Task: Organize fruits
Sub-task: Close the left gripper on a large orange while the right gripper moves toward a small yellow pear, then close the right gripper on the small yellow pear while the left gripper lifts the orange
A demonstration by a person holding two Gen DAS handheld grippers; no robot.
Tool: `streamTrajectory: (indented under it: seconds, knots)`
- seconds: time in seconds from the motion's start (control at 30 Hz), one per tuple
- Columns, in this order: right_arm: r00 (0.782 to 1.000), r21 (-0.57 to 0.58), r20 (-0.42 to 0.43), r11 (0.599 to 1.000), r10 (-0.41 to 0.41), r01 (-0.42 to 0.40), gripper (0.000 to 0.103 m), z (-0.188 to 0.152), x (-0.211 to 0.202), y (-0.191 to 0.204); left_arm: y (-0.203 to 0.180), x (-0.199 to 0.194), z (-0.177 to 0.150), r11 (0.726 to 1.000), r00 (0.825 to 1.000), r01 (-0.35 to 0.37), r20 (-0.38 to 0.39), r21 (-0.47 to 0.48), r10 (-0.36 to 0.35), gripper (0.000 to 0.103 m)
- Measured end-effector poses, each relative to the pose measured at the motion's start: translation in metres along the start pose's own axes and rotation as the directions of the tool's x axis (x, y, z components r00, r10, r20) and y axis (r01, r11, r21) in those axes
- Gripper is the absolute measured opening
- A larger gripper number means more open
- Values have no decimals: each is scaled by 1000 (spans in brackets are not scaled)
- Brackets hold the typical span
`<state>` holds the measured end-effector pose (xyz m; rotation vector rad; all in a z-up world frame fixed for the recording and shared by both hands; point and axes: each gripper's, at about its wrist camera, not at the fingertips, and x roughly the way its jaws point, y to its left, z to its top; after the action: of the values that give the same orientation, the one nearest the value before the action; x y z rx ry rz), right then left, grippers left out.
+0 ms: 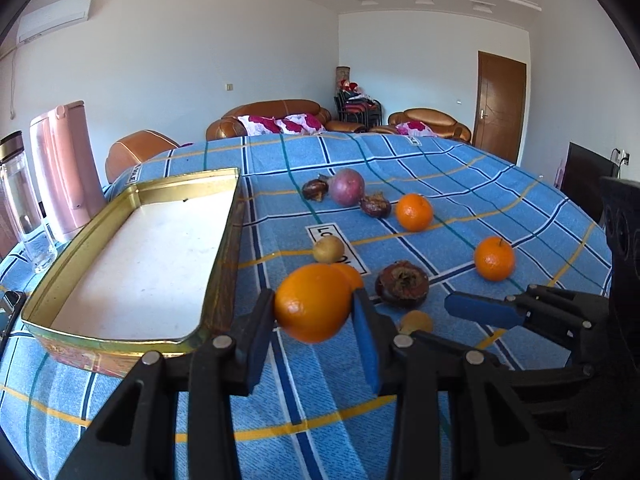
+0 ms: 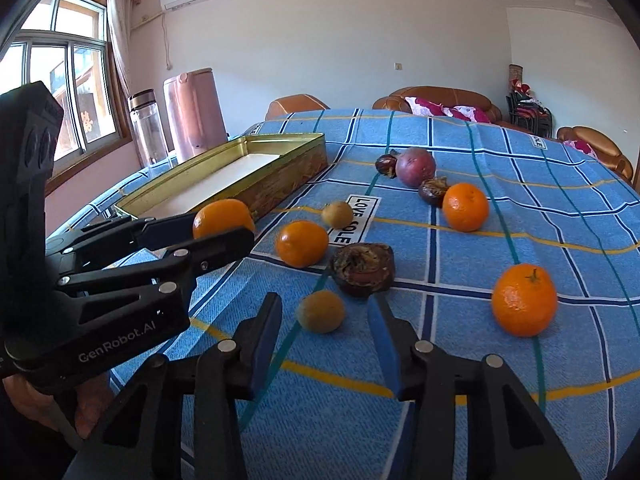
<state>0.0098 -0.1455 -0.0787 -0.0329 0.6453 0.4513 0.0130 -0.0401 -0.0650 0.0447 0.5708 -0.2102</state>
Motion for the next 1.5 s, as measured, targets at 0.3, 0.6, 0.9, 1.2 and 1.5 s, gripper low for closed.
streamTrajectory:
  seconds: [0.3,0.6,0.9,1.2,1.5]
  knots:
    - [997,-4,-74,1000,-13,13,30,-1,20,5,3,0,-4,1000,1000,4,1,-2,-4,40]
    - [999,-15,-53,1000,7,-8,30,-4,16,7,4,-3,-4,1000,1000,-11,14,3,11,40]
    - [1000,-20,0,1000,4,-4,30,-1,8,8,5,-6,-3,1000,999,-21,33,8,20,40]
    - [999,-18,38,1000,-4,4,30,3,-1,7,1,-11,0,999,998,-22,54,26,21,40]
    - [997,-9,79,1000,-9,10,30,6,-10,3,3,-13,4,999,997,-46,71,25,44,40]
